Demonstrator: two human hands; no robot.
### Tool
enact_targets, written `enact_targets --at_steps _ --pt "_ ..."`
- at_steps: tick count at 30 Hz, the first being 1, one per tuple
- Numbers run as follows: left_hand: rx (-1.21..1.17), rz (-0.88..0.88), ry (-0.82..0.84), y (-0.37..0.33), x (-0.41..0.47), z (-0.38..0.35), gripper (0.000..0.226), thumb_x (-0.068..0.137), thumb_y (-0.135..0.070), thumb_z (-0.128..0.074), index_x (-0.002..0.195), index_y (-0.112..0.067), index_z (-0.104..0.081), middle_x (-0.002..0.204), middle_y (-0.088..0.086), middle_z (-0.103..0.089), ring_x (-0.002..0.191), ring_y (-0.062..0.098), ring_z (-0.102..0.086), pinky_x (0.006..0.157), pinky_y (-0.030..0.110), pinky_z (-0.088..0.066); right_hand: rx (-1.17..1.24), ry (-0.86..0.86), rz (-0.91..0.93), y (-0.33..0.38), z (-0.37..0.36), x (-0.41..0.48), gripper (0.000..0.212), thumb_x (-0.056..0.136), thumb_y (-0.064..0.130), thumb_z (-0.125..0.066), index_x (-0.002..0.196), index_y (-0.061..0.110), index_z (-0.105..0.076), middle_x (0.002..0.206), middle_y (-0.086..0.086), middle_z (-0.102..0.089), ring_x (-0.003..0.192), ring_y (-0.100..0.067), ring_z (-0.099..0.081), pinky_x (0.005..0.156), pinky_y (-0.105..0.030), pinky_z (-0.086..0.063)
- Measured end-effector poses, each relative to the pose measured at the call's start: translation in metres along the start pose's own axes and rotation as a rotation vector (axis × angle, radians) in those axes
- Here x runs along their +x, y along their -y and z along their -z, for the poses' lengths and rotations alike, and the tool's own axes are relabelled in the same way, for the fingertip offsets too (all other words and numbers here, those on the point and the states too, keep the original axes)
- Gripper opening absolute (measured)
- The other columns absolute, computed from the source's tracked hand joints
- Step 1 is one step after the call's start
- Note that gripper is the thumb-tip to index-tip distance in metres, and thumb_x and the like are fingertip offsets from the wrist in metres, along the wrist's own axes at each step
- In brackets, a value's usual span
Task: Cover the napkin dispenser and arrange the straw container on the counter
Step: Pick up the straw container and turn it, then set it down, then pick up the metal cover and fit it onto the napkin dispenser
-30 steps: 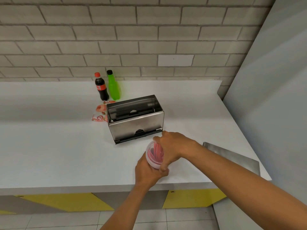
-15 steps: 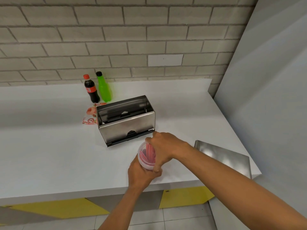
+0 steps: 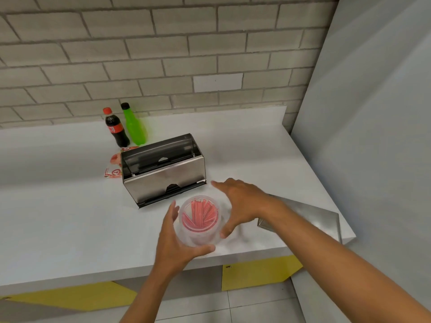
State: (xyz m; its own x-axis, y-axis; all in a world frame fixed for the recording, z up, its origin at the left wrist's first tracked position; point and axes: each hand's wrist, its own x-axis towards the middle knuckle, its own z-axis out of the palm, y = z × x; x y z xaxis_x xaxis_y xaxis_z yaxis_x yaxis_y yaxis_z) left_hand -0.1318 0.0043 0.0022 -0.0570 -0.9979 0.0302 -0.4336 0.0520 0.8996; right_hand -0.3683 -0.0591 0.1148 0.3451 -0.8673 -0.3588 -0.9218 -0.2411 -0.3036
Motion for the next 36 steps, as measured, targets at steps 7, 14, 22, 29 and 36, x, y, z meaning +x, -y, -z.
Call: enact_targets --at_steps 7,14,22,29,36 --pt "0.096 -0.094 -0.049 -0.065 -0.004 0.024 0.142 0.045 -0.076 -0.095 0.161 -0.052 -0.017 0.165 -0.023 -0.031 0.149 0.003 -0.035 0.116 0.039 -0.038 0.172 -0.059 -0.109 -0.057 0.014 -0.020 0.147 0.042 0.071 -0.095 0.164 0.043 -0.017 0.163 0.003 -0.035 0.149 -0.021 -0.037 0.113 -0.037 -0.042" --pt "0.168 -0.315 -0.126 -0.137 0.015 -0.025 0.064 0.086 -0.038 -0.084 0.144 -0.031 -0.058 0.146 -0.014 -0.056 0.132 0.000 -0.051 0.102 0.007 -0.036 0.476 -0.273 -0.309 -0.129 0.002 -0.065 0.099 0.068 0.067 -0.085 0.154 0.038 -0.045 0.151 0.003 -0.054 0.132 -0.020 -0.057 0.109 -0.039 -0.050" --pt "0.137 0.006 0.240 -0.131 0.041 -0.151 0.057 0.091 -0.034 -0.078 0.144 -0.027 -0.058 0.147 -0.005 -0.055 0.124 0.013 -0.059 0.099 0.030 -0.051 0.548 -0.422 -0.692 -0.195 -0.055 -0.130 0.065 0.086 0.047 -0.077 0.145 0.027 -0.057 0.141 -0.003 -0.063 0.124 -0.022 -0.064 0.091 -0.027 -0.044" --pt "0.342 0.142 0.358 -0.100 0.048 -0.207 0.060 0.084 -0.042 -0.072 0.138 -0.020 -0.058 0.128 0.002 -0.061 0.108 0.021 -0.058 0.084 0.034 -0.046 0.490 -0.401 -0.919 -0.216 -0.094 -0.162 0.042 0.090 0.038 -0.070 0.118 0.007 -0.071 0.117 -0.010 -0.074 0.108 -0.030 -0.068 0.086 -0.037 -0.057" --pt "0.457 0.139 0.331 -0.097 0.054 -0.217 0.045 0.080 -0.043 -0.070 0.112 -0.011 -0.067 0.105 0.007 -0.068 0.105 0.032 -0.064 0.086 0.048 -0.059 0.591 -0.509 -1.017 -0.213 -0.109 -0.151 0.047 0.090 0.040 -0.072 0.059 0.013 -0.050 0.059 0.001 -0.053 0.057 -0.018 -0.056 0.045 -0.027 -0.030"
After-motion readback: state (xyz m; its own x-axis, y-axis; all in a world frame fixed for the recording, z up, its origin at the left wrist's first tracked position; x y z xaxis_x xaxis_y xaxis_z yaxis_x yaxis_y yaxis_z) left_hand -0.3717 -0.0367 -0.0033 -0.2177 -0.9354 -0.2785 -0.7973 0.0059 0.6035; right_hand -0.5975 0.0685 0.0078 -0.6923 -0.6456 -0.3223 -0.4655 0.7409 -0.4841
